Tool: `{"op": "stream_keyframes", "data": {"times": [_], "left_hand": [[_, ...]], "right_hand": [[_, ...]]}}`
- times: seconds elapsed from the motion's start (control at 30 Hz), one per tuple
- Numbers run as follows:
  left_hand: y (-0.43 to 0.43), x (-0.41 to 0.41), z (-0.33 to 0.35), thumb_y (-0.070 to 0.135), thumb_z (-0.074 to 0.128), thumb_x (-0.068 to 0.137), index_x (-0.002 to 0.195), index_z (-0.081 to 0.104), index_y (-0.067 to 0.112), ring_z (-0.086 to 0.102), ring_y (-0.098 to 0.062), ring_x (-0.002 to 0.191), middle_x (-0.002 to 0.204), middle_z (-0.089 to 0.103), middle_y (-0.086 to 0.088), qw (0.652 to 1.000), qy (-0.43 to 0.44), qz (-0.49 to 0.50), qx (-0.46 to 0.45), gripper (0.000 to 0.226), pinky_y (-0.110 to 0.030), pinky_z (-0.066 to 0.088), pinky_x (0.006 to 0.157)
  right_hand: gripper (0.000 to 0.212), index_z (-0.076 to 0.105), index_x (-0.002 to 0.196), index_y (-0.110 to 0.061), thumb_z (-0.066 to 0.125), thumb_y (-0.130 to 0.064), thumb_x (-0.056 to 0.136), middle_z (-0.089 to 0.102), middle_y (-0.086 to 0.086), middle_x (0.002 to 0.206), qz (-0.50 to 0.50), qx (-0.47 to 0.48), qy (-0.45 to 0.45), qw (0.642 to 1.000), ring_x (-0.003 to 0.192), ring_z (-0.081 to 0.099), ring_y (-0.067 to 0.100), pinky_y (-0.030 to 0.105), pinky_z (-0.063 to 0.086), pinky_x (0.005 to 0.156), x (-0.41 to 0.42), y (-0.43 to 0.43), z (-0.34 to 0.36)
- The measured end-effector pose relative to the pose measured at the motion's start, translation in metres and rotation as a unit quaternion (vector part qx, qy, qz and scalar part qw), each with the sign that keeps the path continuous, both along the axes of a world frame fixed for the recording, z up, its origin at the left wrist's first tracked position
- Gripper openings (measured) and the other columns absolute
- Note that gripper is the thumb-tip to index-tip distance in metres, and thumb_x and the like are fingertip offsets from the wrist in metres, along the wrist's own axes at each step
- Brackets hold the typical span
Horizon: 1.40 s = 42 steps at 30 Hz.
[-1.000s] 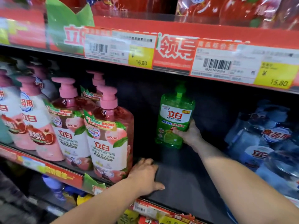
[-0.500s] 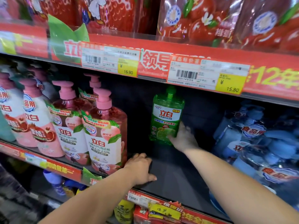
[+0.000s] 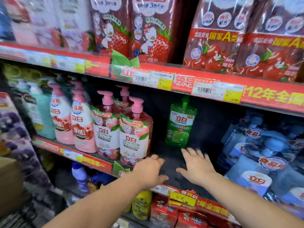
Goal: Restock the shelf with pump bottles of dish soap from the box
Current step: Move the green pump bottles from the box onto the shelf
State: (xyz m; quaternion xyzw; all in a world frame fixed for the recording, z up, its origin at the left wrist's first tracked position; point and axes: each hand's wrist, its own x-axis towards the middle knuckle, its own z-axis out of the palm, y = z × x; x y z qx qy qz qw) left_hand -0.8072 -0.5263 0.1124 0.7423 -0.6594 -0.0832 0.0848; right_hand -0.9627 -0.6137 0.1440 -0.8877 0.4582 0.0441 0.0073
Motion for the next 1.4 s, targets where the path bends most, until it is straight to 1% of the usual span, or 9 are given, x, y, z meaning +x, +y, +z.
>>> {"op": "stream_keyframes", "data": {"times": [0.13,0.27,0.47,0.6,0.73,0.93,1.1,1.3,1.4], "left_hand": [[0.077,0.042,-0.001,0.048,0.056,0.084,0.138,0.037,0.02,0.045,-0.029,0.126,0.139,0.043,-0.007,0.998,0.002,0.06,-0.001,0.065,-0.04,0.042,0.101],[0.172,0.084,-0.001,0.047,0.056,0.083,0.13,0.044,0.02,0.047,-0.031,0.122,0.131,0.047,-0.007,0.989,-0.011,0.15,0.013,0.056,-0.043,0.043,0.097],[0.349,0.138,-0.001,0.052,0.054,0.083,0.128,0.045,0.019,0.047,-0.031,0.119,0.125,0.048,-0.009,0.958,-0.053,0.279,0.025,0.056,-0.044,0.044,0.094],[0.457,0.163,-0.003,0.052,0.056,0.082,0.127,0.045,0.02,0.047,-0.03,0.119,0.123,0.049,-0.006,0.932,-0.036,0.36,0.028,0.056,-0.042,0.043,0.095],[0.537,0.187,-0.005,0.054,0.055,0.081,0.131,0.042,0.02,0.047,-0.029,0.121,0.126,0.049,-0.006,0.903,-0.036,0.427,0.034,0.062,-0.041,0.043,0.098],[0.608,0.223,-0.01,0.054,0.056,0.081,0.129,0.044,0.02,0.048,-0.028,0.121,0.128,0.05,-0.007,0.871,-0.022,0.49,0.013,0.061,-0.041,0.044,0.099],[0.646,0.264,-0.014,0.053,0.055,0.082,0.126,0.045,0.019,0.048,-0.029,0.119,0.125,0.051,-0.007,0.855,-0.013,0.518,0.018,0.056,-0.039,0.043,0.094],[0.676,0.354,-0.016,0.051,0.053,0.085,0.132,0.042,0.019,0.046,-0.028,0.122,0.132,0.047,-0.007,0.835,-0.03,0.548,0.045,0.058,-0.038,0.041,0.097],[0.683,0.411,-0.007,0.052,0.053,0.085,0.134,0.04,0.019,0.045,-0.028,0.124,0.135,0.046,-0.006,0.83,-0.028,0.553,0.061,0.06,-0.039,0.041,0.1]], "right_hand": [[0.078,0.011,0.151,-0.023,0.046,-0.056,0.09,0.012,-0.001,0.159,0.049,0.009,-0.005,0.999,0.147,0.009,0.028,0.049,0.014,0.117,0.039,0.057,0.004],[0.076,0.016,0.149,-0.021,0.049,-0.054,0.088,0.022,0.001,0.156,0.109,0.003,-0.004,0.994,0.145,0.017,0.027,0.048,0.018,0.115,0.092,0.131,0.002],[0.076,0.02,0.148,-0.023,0.05,-0.056,0.086,0.024,-0.001,0.154,0.246,0.005,-0.027,0.969,0.143,0.021,0.026,0.047,0.021,0.114,0.188,0.275,-0.006],[0.077,0.019,0.148,-0.023,0.049,-0.057,0.087,0.02,0.0,0.157,0.315,0.034,-0.033,0.948,0.145,0.016,0.029,0.05,0.021,0.113,0.236,0.365,-0.016],[0.075,0.022,0.146,-0.024,0.051,-0.057,0.085,0.025,0.0,0.154,0.374,0.051,-0.025,0.926,0.144,0.018,0.03,0.053,0.018,0.113,0.275,0.436,-0.022],[0.075,0.026,0.145,-0.025,0.051,-0.06,0.083,0.03,0.0,0.152,0.44,0.038,-0.019,0.897,0.141,0.023,0.03,0.053,0.023,0.112,0.337,0.496,-0.02],[0.076,0.024,0.146,-0.024,0.05,-0.06,0.084,0.028,0.0,0.154,0.468,0.05,-0.005,0.882,0.143,0.022,0.029,0.055,0.021,0.112,0.405,0.529,-0.027],[0.074,0.026,0.146,-0.023,0.05,-0.059,0.086,0.03,0.002,0.153,0.501,0.041,-0.009,0.864,0.141,0.026,0.027,0.053,0.024,0.112,0.513,0.557,-0.038],[0.075,0.023,0.148,-0.022,0.049,-0.057,0.087,0.026,0.001,0.155,0.5,0.06,-0.001,0.864,0.143,0.021,0.026,0.053,0.022,0.114,0.572,0.563,-0.035]]}}
